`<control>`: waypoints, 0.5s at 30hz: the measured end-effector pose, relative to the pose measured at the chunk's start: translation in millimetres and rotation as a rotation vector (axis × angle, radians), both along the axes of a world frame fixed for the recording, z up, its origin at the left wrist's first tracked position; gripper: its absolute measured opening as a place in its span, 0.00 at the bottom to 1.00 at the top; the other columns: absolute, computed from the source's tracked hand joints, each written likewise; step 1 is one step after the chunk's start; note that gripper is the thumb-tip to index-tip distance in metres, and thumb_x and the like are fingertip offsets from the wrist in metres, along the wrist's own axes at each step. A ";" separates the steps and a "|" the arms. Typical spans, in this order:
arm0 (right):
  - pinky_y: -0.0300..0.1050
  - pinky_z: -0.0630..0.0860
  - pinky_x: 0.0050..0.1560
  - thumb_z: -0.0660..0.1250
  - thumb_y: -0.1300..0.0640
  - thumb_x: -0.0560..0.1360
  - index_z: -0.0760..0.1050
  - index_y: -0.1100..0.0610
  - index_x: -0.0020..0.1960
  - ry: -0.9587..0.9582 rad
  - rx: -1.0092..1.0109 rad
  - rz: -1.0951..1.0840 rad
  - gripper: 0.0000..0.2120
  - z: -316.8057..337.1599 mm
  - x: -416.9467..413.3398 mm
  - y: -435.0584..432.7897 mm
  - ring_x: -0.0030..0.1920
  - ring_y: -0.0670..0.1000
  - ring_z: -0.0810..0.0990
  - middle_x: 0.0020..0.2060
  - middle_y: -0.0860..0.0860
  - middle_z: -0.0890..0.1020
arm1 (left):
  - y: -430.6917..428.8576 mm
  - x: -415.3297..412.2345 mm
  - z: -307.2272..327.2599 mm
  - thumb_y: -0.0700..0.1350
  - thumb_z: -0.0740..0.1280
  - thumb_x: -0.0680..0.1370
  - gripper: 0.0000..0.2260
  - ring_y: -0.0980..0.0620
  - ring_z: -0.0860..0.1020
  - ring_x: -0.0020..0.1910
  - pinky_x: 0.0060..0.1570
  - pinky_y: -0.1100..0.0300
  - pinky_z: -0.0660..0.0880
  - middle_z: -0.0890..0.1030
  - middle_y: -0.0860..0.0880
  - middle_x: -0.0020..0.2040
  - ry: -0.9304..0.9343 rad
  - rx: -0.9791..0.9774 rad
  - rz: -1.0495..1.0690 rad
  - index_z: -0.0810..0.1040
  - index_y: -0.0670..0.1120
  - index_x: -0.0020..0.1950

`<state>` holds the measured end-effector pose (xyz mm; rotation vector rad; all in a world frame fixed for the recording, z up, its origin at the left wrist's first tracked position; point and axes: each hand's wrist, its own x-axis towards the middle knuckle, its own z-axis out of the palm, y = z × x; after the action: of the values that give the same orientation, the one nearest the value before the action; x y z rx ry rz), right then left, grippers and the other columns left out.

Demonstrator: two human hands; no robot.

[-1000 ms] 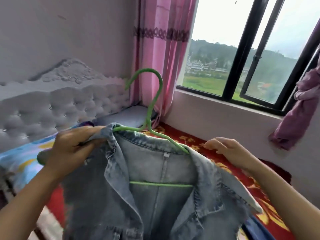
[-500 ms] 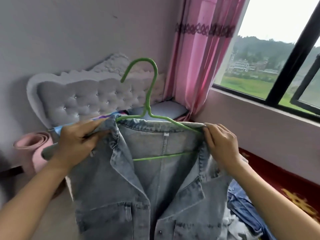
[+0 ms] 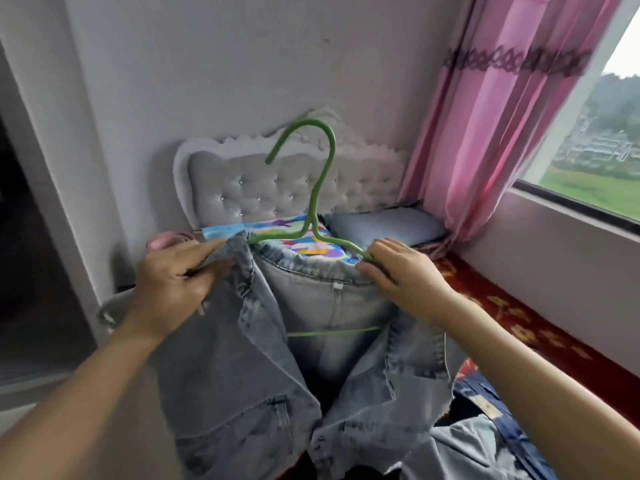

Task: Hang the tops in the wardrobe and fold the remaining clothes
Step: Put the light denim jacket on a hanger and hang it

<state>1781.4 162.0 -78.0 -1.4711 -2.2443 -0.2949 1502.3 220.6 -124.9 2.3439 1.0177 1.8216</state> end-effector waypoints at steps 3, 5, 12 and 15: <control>0.53 0.67 0.43 0.63 0.57 0.78 0.66 0.57 0.37 0.129 -0.096 0.056 0.12 4.4 -10.1 21.1 0.40 0.54 0.69 0.33 0.45 0.66 | -9.8 -25.4 5.8 0.54 0.61 0.78 0.25 0.42 0.77 0.39 0.52 0.60 0.72 0.82 0.35 0.38 0.164 0.012 0.000 0.77 0.30 0.54; 0.49 0.67 0.45 0.64 0.59 0.77 0.69 0.62 0.36 0.220 -0.109 0.083 0.13 6.8 -15.7 34.3 0.40 0.53 0.69 0.35 0.48 0.68 | -14.4 -51.3 7.0 0.53 0.58 0.80 0.25 0.46 0.74 0.37 0.44 0.62 0.71 0.81 0.40 0.35 0.357 0.120 0.081 0.80 0.31 0.52; 0.46 0.65 0.46 0.66 0.59 0.76 0.76 0.64 0.35 0.376 -0.121 0.121 0.13 12.8 -88.4 85.6 0.42 0.54 0.73 0.40 0.55 0.75 | -28.1 -122.6 3.1 0.62 0.61 0.76 0.15 0.66 0.74 0.49 0.49 0.73 0.69 0.79 0.64 0.47 0.174 -0.320 0.058 0.72 0.68 0.62; 0.47 0.64 0.43 0.65 0.57 0.76 0.70 0.54 0.31 0.356 -0.167 0.164 0.15 16.0 -140.2 107.2 0.39 0.53 0.73 0.35 0.49 0.72 | -19.3 -173.3 1.9 0.50 0.65 0.74 0.14 0.75 0.74 0.48 0.45 0.80 0.67 0.78 0.66 0.48 -0.026 -0.467 0.111 0.75 0.62 0.58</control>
<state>1641.2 269.2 -62.0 -1.2880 -2.1165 0.1966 1329.0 201.3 -123.0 2.0142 1.4103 1.4354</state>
